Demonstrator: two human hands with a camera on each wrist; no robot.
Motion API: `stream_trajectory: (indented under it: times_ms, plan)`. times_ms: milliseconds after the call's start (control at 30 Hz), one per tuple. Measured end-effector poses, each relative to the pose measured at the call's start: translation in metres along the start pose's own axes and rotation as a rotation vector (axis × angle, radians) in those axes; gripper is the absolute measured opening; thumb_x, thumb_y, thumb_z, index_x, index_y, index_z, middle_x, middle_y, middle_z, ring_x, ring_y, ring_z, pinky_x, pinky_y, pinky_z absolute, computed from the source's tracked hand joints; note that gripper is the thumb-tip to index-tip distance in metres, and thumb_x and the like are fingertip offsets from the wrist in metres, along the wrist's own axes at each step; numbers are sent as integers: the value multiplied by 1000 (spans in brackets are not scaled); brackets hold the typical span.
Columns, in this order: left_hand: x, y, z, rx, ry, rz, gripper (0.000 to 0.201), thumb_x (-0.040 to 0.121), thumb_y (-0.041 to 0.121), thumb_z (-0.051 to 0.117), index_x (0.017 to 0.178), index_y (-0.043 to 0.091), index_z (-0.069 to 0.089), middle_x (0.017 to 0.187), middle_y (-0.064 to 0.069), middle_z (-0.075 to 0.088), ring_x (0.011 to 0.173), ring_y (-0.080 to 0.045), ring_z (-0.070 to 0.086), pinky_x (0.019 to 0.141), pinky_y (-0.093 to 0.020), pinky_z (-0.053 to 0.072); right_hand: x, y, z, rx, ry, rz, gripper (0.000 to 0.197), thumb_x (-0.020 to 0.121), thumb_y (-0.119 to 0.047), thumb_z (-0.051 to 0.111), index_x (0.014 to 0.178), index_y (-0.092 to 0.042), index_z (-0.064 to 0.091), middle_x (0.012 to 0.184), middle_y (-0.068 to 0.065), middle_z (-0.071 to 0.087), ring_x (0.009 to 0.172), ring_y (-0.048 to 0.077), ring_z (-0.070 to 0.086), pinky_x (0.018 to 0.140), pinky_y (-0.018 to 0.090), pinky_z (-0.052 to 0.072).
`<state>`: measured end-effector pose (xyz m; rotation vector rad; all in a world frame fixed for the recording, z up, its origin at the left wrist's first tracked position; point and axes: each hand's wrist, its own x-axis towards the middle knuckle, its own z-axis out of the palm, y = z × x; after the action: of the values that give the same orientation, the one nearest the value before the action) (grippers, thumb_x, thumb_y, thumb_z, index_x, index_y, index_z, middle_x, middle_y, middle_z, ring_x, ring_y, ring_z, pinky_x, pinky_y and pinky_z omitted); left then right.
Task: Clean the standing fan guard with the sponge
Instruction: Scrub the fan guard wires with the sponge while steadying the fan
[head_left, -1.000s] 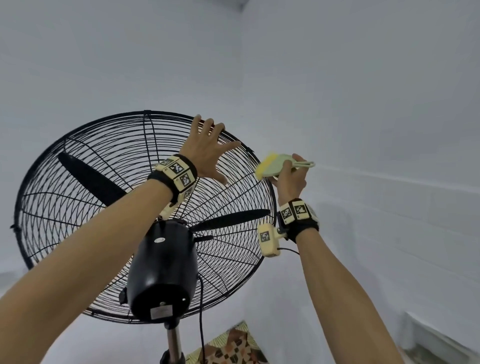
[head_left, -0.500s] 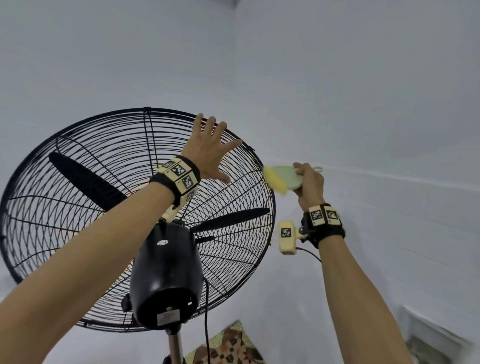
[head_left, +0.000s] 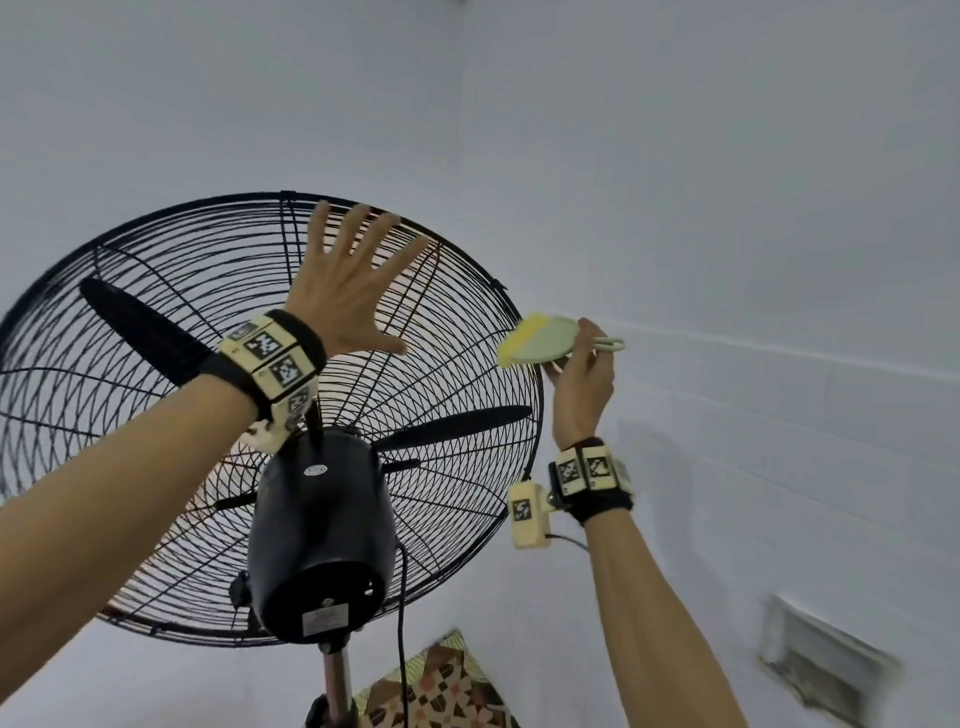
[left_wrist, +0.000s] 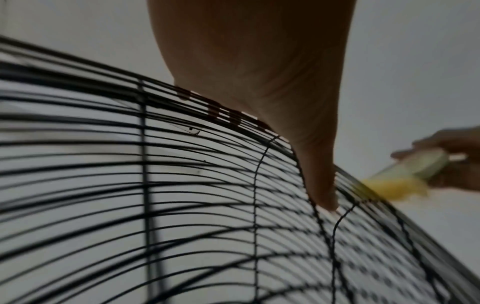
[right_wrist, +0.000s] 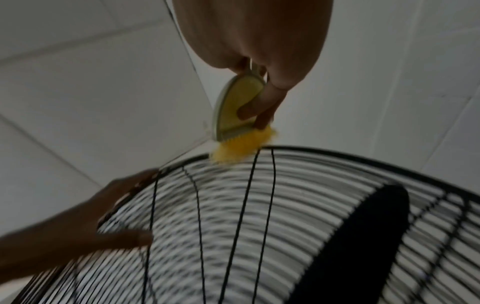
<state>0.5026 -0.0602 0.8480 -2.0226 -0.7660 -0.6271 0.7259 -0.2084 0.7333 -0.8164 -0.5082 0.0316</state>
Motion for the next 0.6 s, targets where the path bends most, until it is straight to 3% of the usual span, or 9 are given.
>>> stream_trajectory:
  times_ms: [67,167,333,533,600]
  plan:
    - [-7,-2,8,27,-10,-18,147,58,102,55,163,30,-19,174,-11,-5,159,-41,-2,124,-70,2,-20,11,1,18,-20,-50,32,105,-27,60,134,-15,64,120,-2,67,104,22,73,73,37,65]
    - [-7,1,13,38,-58,-41,153,56,102,56,161,26,-25,174,-11,-12,159,-42,-8,122,-71,-3,-29,23,-9,56,-45,16,33,102,-16,64,135,-17,64,121,7,70,91,30,77,69,36,64]
    - [-5,11,11,14,-25,-25,151,58,101,56,163,23,-19,174,-7,-12,158,-43,-10,121,-73,-3,-15,15,-20,221,21,40,50,100,-8,65,148,-18,56,122,-8,67,100,17,73,83,30,61]
    - [-1,16,15,30,-26,-39,151,61,98,59,163,18,-18,175,-4,-10,158,-45,-8,120,-75,-2,-21,21,-32,18,-39,119,44,93,0,69,135,-11,67,120,-3,72,83,10,73,80,30,63]
    - [-3,15,15,36,-18,-38,151,60,99,57,163,19,-18,175,-4,-9,159,-44,-6,121,-75,0,-16,17,-36,64,5,97,44,94,0,68,137,-9,65,117,-4,72,83,9,74,83,32,63]
